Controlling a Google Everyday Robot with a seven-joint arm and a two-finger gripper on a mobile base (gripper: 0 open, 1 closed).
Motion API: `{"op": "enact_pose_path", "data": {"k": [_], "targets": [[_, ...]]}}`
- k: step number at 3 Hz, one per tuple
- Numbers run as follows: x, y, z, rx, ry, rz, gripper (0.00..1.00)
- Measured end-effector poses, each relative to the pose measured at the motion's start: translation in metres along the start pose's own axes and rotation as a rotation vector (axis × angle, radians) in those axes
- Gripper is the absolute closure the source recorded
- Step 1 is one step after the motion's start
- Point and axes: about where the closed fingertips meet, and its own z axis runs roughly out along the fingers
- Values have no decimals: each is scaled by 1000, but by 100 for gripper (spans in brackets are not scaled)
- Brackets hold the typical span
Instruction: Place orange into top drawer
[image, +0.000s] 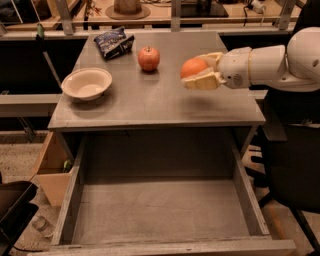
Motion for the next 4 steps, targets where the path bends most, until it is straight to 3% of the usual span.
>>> {"op": "enact_pose_path", "data": {"k": [1, 2, 4], "targets": [[15, 57, -4, -36, -24, 2, 100], [25, 99, -2, -100, -20, -30, 100], [39, 187, -8, -250, 54, -25, 100]]}}
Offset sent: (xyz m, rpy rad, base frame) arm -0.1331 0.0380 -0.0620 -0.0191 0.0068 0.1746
